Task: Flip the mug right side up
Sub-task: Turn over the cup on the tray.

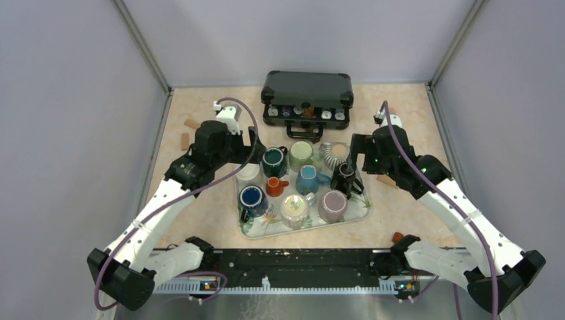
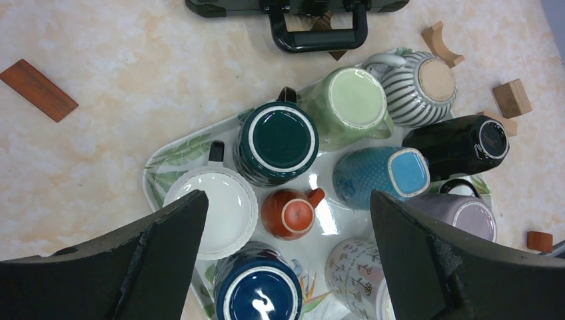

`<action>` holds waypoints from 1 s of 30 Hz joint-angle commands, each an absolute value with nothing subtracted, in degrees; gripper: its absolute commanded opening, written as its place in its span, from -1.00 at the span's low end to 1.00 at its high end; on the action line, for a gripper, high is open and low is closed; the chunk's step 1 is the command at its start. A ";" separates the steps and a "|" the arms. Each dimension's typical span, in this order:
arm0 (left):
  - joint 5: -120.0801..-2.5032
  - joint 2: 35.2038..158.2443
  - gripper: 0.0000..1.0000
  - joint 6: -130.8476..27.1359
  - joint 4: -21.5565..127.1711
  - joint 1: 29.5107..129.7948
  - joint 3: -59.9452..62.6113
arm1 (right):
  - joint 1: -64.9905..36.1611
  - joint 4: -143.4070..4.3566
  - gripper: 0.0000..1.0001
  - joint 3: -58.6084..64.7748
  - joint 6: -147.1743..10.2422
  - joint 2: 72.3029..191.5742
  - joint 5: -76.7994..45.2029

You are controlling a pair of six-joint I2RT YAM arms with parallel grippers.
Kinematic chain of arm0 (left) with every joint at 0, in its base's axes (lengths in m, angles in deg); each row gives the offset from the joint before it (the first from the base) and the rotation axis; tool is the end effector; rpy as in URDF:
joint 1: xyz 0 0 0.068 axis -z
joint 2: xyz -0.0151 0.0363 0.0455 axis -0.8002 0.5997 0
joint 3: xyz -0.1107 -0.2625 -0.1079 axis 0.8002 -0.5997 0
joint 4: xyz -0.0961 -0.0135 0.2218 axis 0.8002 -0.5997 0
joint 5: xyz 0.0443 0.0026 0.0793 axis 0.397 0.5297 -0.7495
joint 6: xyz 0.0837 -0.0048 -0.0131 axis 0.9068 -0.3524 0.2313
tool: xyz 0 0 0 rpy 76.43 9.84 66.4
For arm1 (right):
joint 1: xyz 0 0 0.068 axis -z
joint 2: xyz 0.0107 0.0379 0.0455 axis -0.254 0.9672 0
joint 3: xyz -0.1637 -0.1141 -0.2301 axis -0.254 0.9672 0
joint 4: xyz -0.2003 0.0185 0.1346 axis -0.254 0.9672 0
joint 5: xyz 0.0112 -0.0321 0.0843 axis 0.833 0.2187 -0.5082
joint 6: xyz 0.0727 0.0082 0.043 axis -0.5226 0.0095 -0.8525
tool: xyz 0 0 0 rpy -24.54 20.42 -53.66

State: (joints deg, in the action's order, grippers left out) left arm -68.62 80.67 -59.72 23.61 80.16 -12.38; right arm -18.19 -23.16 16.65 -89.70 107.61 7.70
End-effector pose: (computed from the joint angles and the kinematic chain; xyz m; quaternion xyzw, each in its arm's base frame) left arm 0.1999 -0.1033 0.3556 0.0607 0.8549 -0.2096 0.4706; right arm 0.1654 0.0829 0.3453 0.0181 0.9051 0.0973 0.4134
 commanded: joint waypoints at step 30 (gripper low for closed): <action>-60.48 82.98 0.97 -56.14 31.06 80.22 -10.76 | -18.63 -36.88 0.80 28.16 -79.09 115.22 -0.79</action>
